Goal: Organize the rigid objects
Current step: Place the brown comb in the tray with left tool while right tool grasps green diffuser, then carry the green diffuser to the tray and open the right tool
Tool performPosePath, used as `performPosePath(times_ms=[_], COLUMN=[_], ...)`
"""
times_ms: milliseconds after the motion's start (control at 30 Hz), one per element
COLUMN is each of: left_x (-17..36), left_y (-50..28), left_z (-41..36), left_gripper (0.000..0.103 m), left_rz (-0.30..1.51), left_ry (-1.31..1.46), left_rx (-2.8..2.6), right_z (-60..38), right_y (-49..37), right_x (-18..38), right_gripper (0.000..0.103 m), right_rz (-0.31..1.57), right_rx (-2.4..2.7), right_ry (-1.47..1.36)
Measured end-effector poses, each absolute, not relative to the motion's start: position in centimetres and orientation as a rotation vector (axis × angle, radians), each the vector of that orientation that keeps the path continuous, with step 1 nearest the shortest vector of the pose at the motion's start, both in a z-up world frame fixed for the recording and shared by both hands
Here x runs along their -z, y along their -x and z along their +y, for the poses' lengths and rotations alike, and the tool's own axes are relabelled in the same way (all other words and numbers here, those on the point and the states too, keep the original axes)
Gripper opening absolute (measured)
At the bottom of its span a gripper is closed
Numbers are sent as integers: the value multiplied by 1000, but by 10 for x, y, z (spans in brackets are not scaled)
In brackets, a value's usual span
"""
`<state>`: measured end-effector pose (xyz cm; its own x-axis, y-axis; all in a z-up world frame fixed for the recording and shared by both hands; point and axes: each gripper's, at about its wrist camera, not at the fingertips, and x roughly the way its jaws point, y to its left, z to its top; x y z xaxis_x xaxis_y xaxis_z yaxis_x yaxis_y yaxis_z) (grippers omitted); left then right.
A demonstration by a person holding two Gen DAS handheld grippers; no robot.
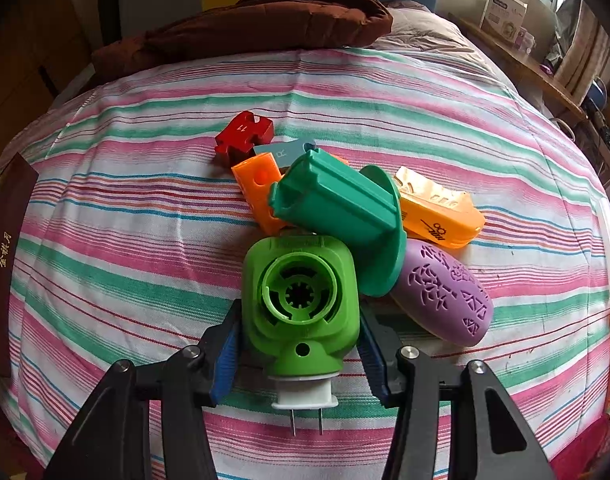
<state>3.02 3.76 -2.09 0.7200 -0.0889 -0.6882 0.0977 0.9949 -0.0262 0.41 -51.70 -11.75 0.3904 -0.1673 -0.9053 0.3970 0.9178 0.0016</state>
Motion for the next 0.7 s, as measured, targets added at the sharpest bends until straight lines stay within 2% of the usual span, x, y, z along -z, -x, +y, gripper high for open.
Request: performPosePath(times_ms=[433, 700], left_x=[19, 17], left_y=[-3, -3], left_z=[-18, -23], left_gripper=[70, 70], left_rz=[749, 763], left_ry=[-81, -61], left_rx=[253, 263], right_z=[-457, -445], right_y=[-8, -3], right_x=[116, 118], right_gripper=[53, 53], right_rz=[1128, 1104], right_rx=[60, 76], right_ry=[-129, -75])
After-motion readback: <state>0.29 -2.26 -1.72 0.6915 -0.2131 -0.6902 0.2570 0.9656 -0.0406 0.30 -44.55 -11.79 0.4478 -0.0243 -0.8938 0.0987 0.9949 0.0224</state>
